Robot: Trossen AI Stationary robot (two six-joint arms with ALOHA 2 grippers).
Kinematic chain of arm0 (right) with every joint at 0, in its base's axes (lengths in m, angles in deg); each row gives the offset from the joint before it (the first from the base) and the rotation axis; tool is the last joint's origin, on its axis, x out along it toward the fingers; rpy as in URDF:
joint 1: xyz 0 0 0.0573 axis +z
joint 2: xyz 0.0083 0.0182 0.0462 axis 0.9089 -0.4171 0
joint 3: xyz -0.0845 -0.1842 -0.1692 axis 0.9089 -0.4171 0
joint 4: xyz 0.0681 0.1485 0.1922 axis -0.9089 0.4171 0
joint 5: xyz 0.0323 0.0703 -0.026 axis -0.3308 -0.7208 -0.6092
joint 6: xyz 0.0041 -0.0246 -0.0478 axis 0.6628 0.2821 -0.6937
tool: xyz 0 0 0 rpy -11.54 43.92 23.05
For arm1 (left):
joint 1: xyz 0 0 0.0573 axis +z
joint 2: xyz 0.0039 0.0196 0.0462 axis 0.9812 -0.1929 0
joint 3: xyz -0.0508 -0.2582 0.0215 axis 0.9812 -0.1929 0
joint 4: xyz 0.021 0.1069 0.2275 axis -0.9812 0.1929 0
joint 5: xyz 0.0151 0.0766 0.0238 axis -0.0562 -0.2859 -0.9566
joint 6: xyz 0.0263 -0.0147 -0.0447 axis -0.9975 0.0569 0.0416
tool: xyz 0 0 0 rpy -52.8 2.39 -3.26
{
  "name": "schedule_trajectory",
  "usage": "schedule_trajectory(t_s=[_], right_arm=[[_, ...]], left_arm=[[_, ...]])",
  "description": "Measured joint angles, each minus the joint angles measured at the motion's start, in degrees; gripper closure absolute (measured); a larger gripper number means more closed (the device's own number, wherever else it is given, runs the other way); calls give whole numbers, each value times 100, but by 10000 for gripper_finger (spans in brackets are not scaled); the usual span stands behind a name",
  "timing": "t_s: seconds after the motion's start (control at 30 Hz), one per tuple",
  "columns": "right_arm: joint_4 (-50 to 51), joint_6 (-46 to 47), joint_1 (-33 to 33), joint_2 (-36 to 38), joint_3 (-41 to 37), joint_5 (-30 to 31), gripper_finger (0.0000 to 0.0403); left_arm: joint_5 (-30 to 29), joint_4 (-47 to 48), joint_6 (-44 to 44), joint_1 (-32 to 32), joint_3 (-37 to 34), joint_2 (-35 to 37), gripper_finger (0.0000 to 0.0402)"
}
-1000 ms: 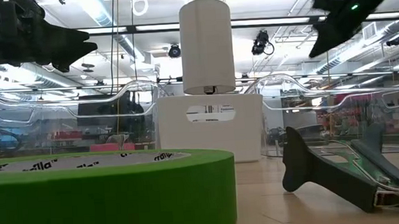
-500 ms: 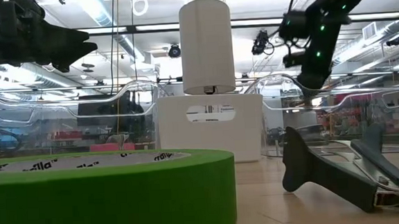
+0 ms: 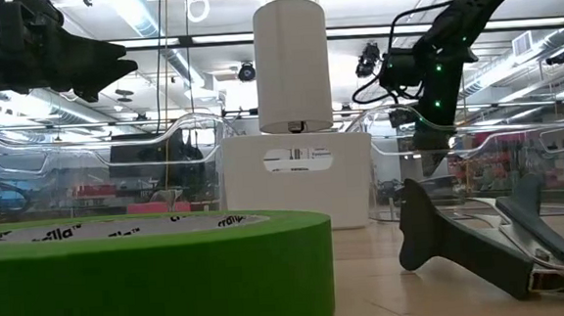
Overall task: Pick and place Stapler, Stapler remover, tape
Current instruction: Put the black stapler into the right transparent bin
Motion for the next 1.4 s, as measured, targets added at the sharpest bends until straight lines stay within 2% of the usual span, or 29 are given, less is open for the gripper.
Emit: schedule_trajectory(t_s=[0.1, 0.4, 0.8, 0.93, 1.1, 1.4], right_arm=[[2, 27, 0, -17, 2, -208, 85], [-34, -6, -9, -66, 2, -123, 85], [-404, -181, -9, -744, 2, -119, 92], [-330, -180, -9, -936, 2, 143, 144], [-199, -170, -11, -944, 4, 156, 286], [262, -161, -24, -946, 270, -181, 284]], left_arm=[[0, 1, -3, 0, -2, 0, 177], [0, 3, 1, 0, 0, 0, 177], [2, 5, 1, 0, -1, 0, 177], [2, 5, 1, 0, 0, 1, 177], [1, 5, 1, -2, -1, 0, 177], [0, 5, 3, -1, 0, 0, 177]])
